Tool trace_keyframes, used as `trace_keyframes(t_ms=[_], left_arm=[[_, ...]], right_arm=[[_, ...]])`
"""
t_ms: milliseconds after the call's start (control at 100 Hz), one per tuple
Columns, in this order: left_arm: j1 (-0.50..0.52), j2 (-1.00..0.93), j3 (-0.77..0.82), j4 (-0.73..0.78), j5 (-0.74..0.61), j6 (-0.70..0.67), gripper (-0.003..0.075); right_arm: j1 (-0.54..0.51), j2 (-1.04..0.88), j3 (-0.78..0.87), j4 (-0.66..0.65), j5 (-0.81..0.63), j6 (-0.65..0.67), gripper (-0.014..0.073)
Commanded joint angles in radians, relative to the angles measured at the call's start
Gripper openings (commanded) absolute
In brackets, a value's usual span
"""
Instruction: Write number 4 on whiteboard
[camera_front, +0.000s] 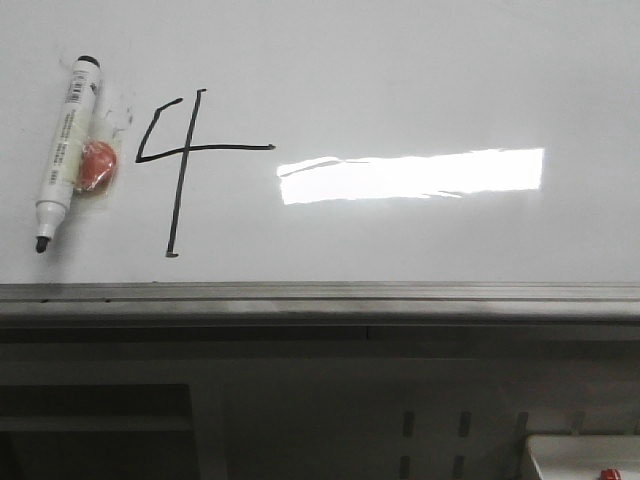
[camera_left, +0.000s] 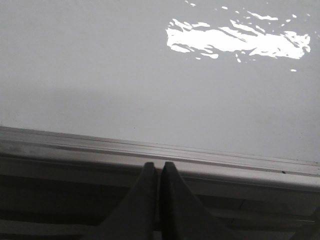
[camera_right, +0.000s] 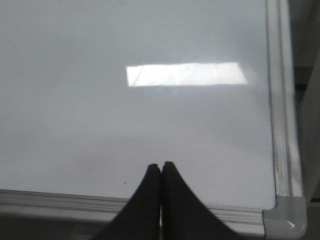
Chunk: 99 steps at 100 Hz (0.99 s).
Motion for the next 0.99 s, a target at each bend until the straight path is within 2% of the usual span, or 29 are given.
trace_keyframes(t_ms=[0, 200, 980], left_arm=[[0.001, -0.025, 0.033, -0.011, -0.026, -0.006, -0.002], [0.001, -0.025, 0.033, -0.011, -0.026, -0.006, -0.002], [0.001, -0.025, 0.033, -0.011, -0.026, -0.006, -0.002]], right_arm=[[-0.017, -0.019, 0.023, -0.017, 0.015, -0.009, -0.0064], [-0.017, -0.022, 0.023, -0.023, 0.152, -0.011, -0.0064], [-0.017, -0.022, 0.023, -0.023, 0.152, -0.011, -0.0064]])
